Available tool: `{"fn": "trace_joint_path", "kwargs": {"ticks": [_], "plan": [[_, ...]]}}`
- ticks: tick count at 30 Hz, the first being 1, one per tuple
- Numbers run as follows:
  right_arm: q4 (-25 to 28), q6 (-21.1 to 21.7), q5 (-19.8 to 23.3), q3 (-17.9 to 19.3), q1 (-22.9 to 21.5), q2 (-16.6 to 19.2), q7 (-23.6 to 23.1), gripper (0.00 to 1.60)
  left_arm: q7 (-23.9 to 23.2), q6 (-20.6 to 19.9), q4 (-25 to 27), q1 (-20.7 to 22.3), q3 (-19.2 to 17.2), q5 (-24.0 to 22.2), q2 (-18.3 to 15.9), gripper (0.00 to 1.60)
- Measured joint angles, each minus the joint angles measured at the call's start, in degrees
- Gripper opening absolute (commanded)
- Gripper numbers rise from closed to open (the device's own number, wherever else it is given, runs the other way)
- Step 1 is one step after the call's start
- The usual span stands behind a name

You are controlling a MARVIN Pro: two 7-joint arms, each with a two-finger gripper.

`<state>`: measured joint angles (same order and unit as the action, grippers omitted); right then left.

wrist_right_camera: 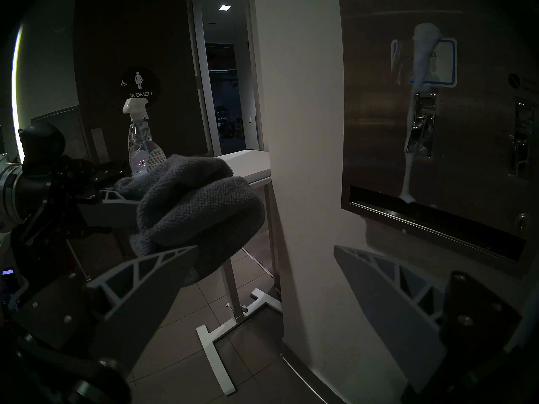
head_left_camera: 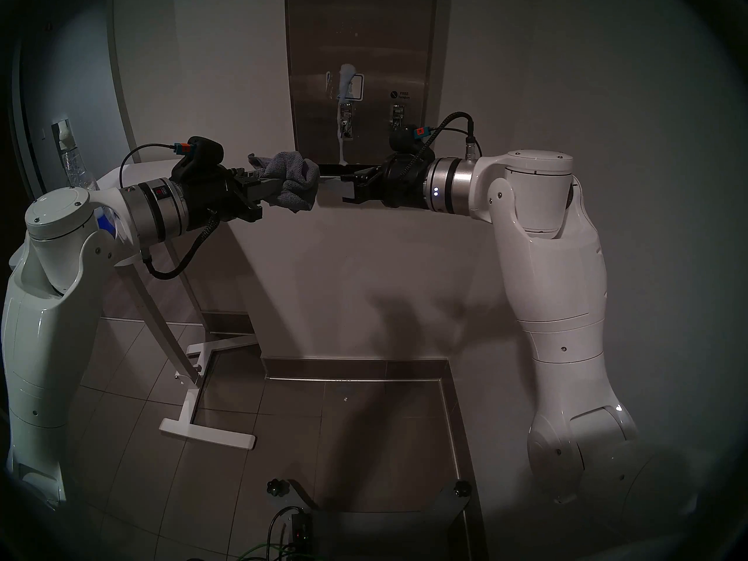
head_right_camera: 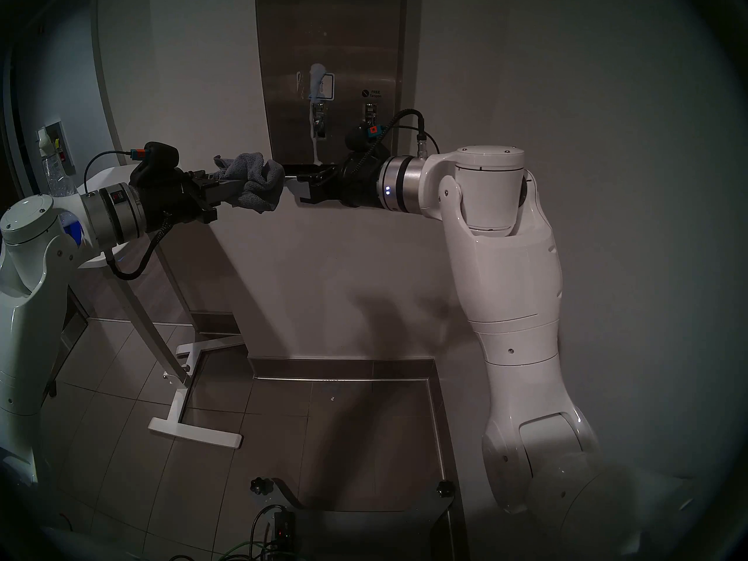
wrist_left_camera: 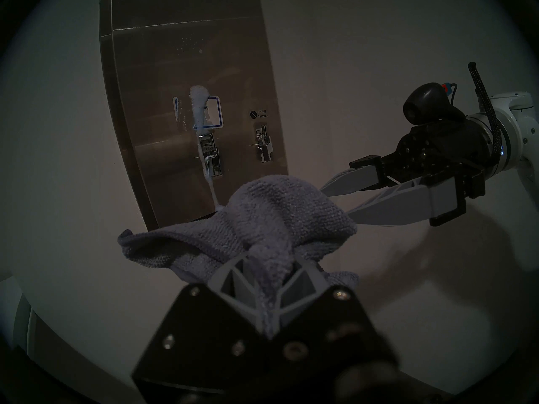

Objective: Pick up the cloth and wipe the surface

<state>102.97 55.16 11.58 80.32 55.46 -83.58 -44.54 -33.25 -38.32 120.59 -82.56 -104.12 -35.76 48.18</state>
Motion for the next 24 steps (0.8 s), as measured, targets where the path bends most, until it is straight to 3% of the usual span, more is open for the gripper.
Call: {"fn": "trace_joint_path", "kwargs": {"ticks": [9,24], "plan": [[-4.4,-0.96,0.1,-0.49,-1.92,-2.57,1.28,1.6,-0.01,0.01,0.0,0.0,0.0,0.08,0.04,0.0],[-6.58,-1.67,1.13,-2.45,-4.74,-7.8,3.89,1.6,-0.01,0.01,0.0,0.0,-0.02,0.16,0.05,0.0]]}}
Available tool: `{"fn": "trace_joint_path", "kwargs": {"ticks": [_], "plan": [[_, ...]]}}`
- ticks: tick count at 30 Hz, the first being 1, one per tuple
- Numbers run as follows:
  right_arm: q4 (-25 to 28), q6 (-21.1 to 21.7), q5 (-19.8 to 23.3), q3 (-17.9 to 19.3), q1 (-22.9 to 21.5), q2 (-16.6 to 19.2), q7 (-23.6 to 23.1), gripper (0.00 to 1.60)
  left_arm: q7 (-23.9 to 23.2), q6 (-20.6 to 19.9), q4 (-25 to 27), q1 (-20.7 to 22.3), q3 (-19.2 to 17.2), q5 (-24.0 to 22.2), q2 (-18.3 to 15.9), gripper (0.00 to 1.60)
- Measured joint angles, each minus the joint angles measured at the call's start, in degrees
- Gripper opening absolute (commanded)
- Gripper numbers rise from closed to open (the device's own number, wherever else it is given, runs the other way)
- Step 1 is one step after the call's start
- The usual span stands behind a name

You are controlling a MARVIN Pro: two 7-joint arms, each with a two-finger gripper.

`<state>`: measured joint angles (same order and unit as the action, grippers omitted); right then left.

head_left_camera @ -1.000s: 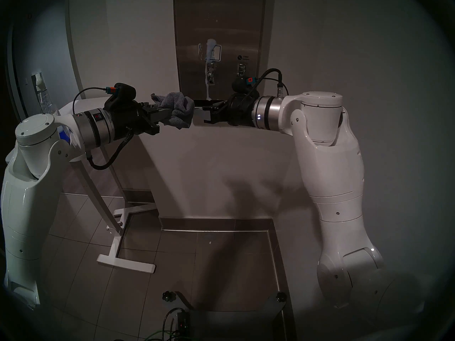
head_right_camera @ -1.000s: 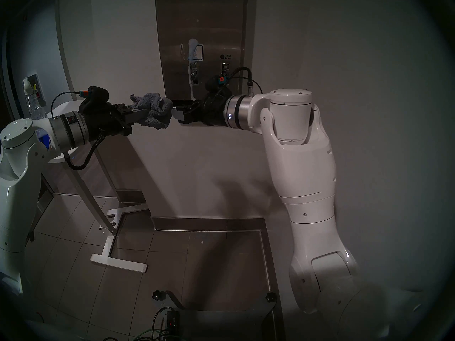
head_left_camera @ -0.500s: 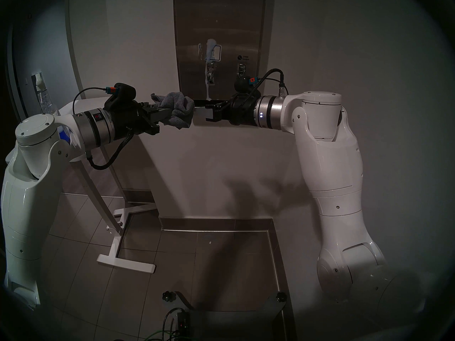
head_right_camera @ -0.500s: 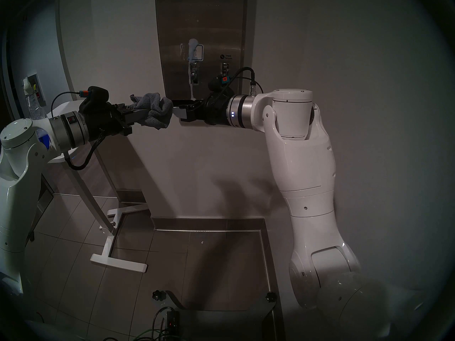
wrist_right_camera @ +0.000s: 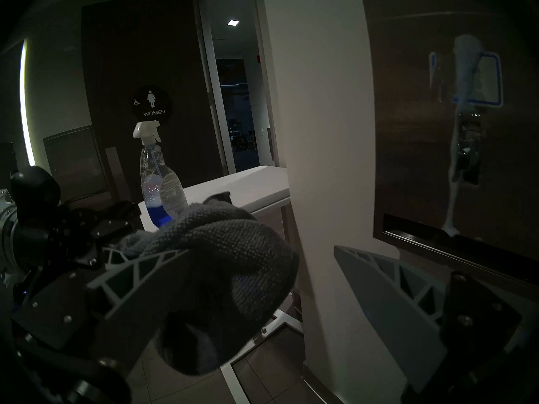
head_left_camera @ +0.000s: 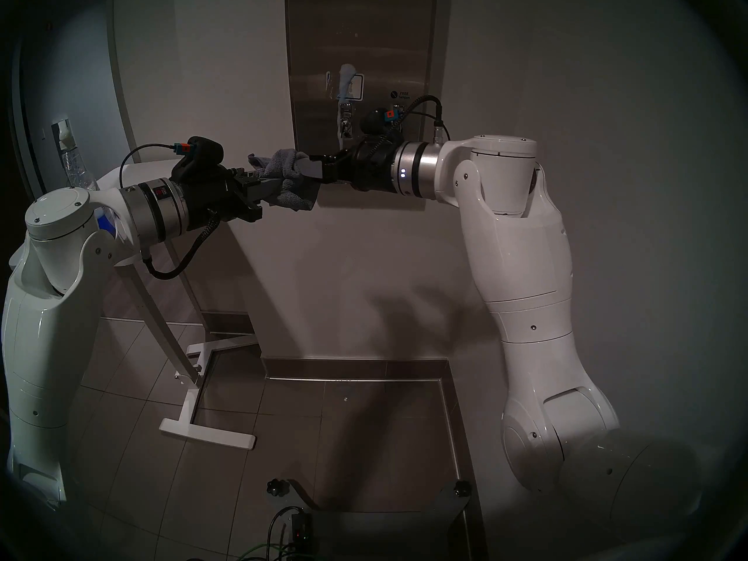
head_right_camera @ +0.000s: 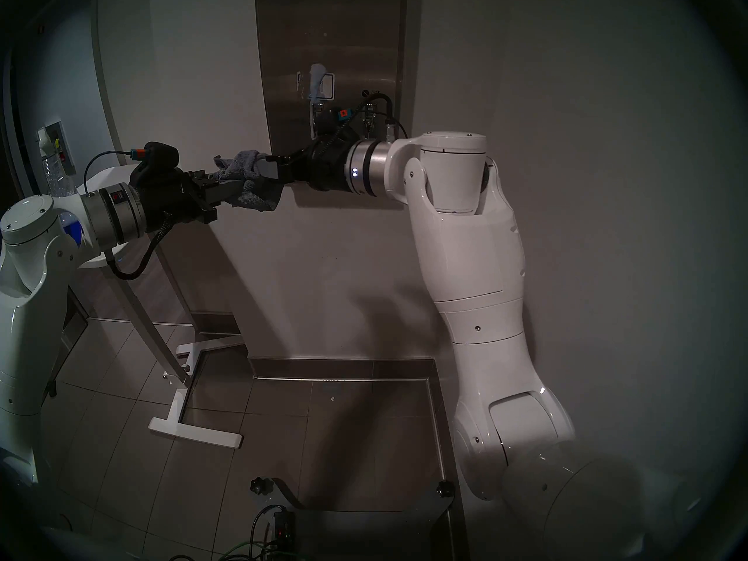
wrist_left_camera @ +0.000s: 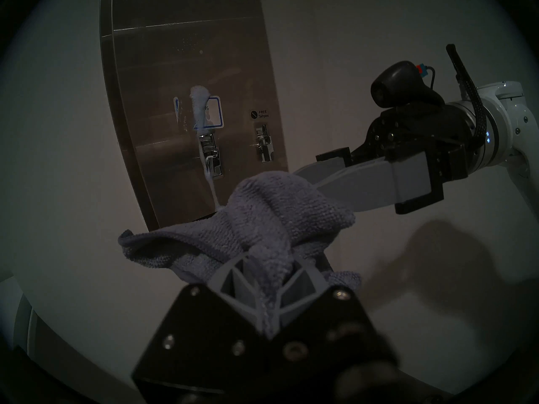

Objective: Pick up the cloth and wipe the surface

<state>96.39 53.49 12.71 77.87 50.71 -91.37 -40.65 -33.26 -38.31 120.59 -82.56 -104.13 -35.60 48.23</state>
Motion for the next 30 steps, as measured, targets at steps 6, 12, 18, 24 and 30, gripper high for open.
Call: {"fn": "trace_joint_path", "kwargs": {"ticks": [6,12,18,24,30], "plan": [[-1.22,0.0,0.57,-0.12,-0.2,-2.45,1.63,1.6,0.0,0.0,0.0,0.0,-0.04,0.0,0.0,0.0],[-1.3,0.43,1.13,0.5,0.42,-3.89,3.11,1.25,0.01,0.04,-0.02,0.0,-0.07,0.0,0.0,0.0],[-0.71,1.63,1.49,1.15,1.5,-4.41,4.16,0.0,0.01,0.05,-0.03,0.0,-0.07,-0.02,0.0,0.0],[-0.36,1.72,1.62,2.18,2.67,-4.96,5.69,0.0,0.01,0.08,-0.03,0.0,-0.06,-0.05,0.01,0.0],[0.14,1.67,1.58,3.2,3.76,-5.89,7.72,0.0,0.01,0.2,-0.02,0.02,0.01,-0.07,0.02,0.0]]}}
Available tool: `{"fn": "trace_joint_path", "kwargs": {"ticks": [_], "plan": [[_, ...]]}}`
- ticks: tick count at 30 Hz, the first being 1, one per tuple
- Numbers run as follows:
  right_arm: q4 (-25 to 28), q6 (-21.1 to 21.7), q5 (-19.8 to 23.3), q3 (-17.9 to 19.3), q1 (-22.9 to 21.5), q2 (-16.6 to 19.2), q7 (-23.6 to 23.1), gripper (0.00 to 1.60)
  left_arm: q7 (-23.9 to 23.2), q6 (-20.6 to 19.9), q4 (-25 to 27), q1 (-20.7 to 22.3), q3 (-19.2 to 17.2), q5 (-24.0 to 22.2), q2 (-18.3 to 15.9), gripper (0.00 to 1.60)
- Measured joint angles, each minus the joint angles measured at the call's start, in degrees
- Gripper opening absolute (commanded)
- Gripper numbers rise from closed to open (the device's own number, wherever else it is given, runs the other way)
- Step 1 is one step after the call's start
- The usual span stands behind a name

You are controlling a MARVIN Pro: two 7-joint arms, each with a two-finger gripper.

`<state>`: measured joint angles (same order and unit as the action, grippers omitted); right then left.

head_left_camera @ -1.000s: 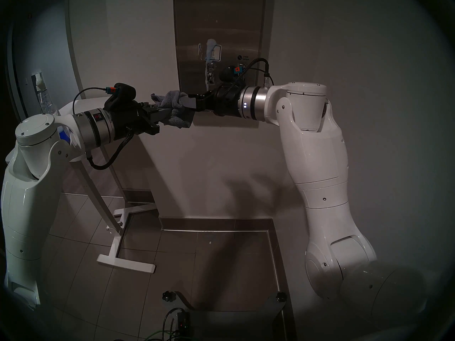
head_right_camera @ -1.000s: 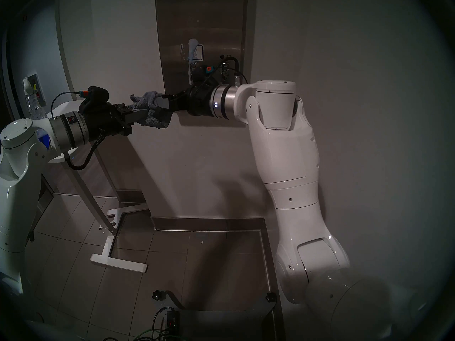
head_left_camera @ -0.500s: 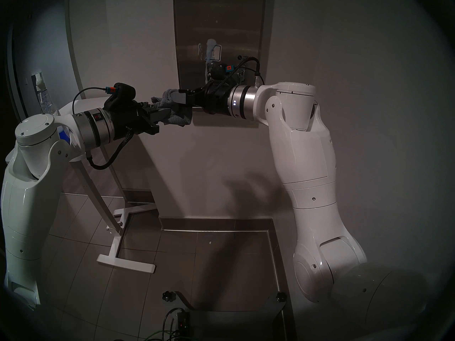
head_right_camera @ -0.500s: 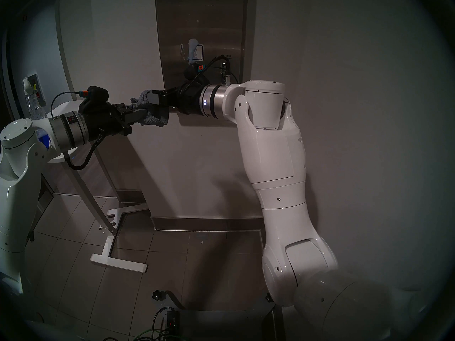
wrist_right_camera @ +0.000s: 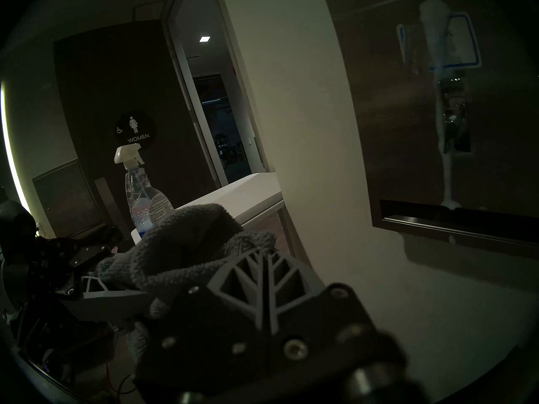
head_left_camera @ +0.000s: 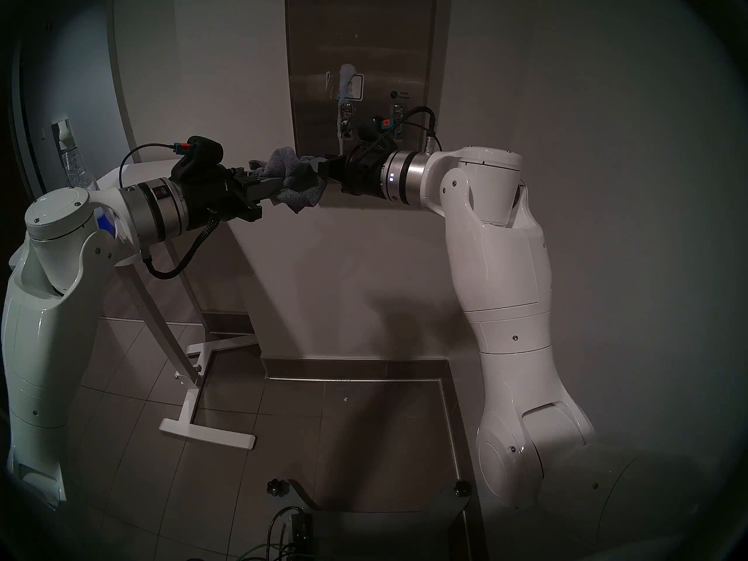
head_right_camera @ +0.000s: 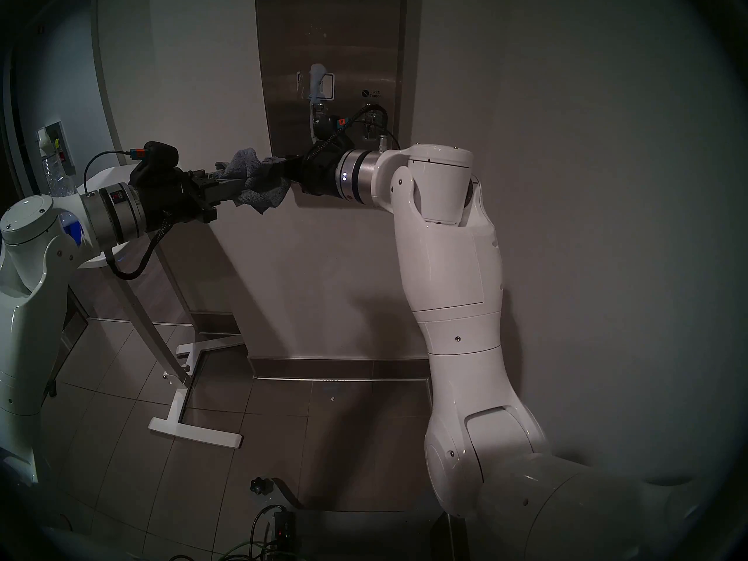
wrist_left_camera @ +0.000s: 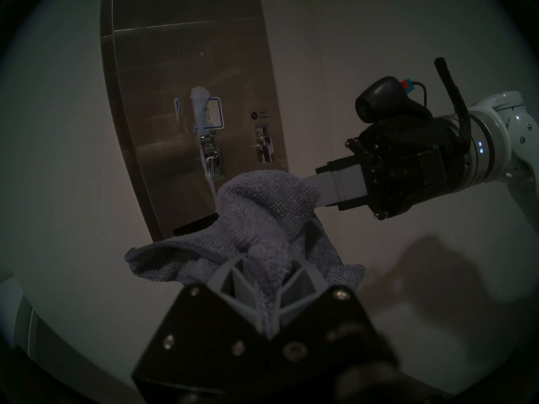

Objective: Pick up the cloth and wipe the surface

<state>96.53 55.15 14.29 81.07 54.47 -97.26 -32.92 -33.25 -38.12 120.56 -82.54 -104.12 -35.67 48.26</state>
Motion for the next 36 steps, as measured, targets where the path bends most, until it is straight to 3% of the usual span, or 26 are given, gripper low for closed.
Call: {"fn": "trace_joint_path", "kwargs": {"ticks": [7,8,9,25,36], "plan": [[1.02,-0.28,-0.95,0.37,1.42,-1.2,2.34,0.0,-0.94,0.01,0.1,0.08,-0.07,-0.96,0.09,0.0],[1.13,-0.44,-1.26,0.39,1.6,-1.28,2.85,0.0,-1.1,-0.02,0.22,0.1,-0.13,-1.15,0.13,0.27],[1.24,-0.66,-1.63,0.44,1.82,-1.37,3.46,0.0,-1.21,-0.08,0.43,0.14,-0.19,-1.35,0.18,1.6],[3.67,-12.54,-14.11,-2.53,5.04,0.76,14.9,0.0,0.42,-1.73,5.05,-0.09,-1.83,-2.61,2.11,1.6],[2.09,-21.33,-19.37,-6.22,5.99,1.78,19.89,0.0,3.47,-2.7,7.39,-3.16,-4.67,-2.87,5.06,1.6]]}}
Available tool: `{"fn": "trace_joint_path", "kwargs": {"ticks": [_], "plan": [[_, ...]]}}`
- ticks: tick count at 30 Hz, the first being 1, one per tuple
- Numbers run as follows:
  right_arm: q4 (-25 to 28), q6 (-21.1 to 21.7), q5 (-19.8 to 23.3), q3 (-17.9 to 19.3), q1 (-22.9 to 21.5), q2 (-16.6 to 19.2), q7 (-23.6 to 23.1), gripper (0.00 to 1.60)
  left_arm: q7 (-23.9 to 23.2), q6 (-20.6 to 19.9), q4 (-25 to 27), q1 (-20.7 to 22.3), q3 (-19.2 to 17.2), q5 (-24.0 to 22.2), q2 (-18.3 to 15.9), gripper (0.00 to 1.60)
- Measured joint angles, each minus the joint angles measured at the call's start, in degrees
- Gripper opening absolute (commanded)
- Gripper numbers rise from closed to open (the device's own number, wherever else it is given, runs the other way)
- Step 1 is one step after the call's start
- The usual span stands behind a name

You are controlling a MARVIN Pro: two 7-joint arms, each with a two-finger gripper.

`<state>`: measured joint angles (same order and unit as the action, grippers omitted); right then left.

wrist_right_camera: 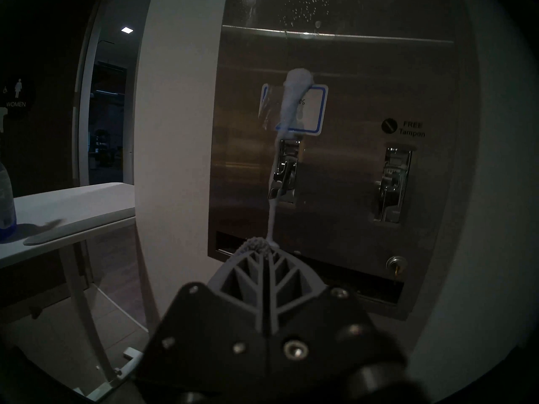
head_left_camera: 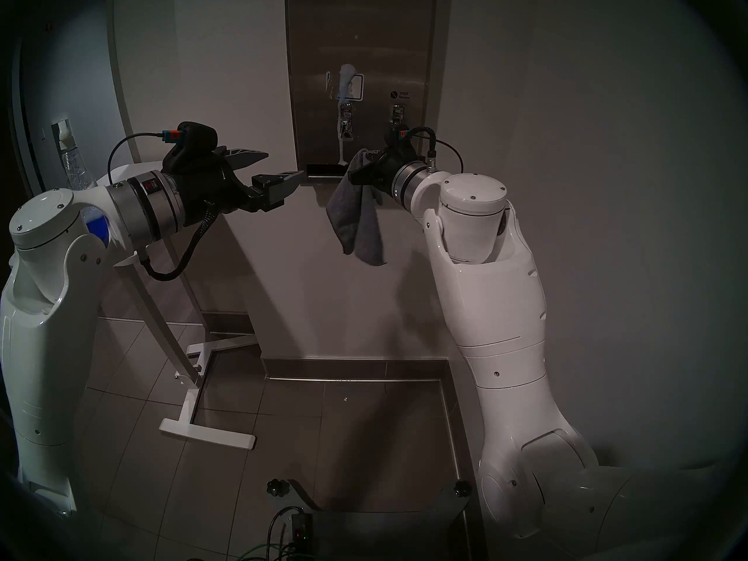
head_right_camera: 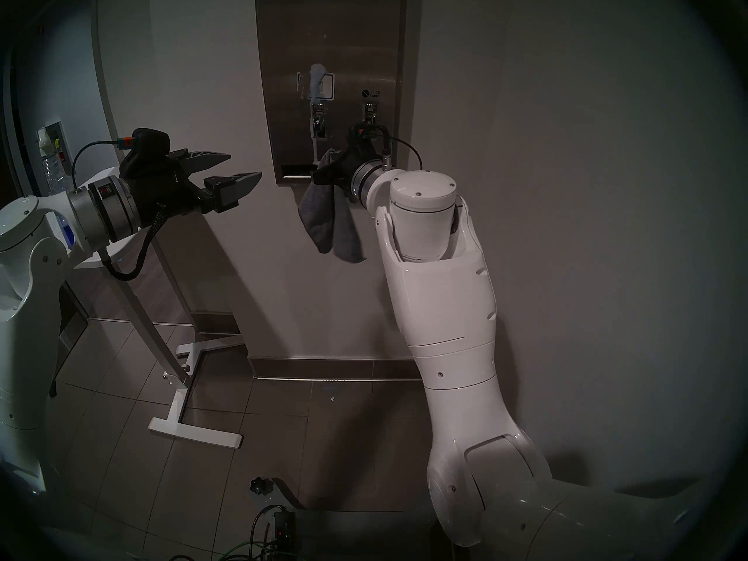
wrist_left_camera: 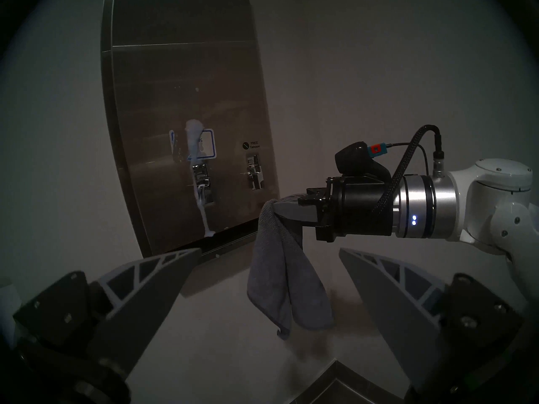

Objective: Pick up the cloth and wipe the surface

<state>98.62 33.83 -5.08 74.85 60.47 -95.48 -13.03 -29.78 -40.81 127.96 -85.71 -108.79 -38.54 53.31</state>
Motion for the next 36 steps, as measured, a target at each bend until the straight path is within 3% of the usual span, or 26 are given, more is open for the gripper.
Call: {"fn": "trace_joint_path", "kwargs": {"ticks": [19,36], "plan": [[-13.49,-14.95,-4.16,-2.46,-1.65,-0.64,7.31,0.0,3.18,-0.87,9.22,-9.75,-12.01,-2.07,7.4,1.6],[-23.98,-22.79,-5.03,-0.82,-7.11,-5.15,12.0,0.0,2.59,-1.45,10.86,-18.34,-18.37,-4.59,14.74,1.6]]}}
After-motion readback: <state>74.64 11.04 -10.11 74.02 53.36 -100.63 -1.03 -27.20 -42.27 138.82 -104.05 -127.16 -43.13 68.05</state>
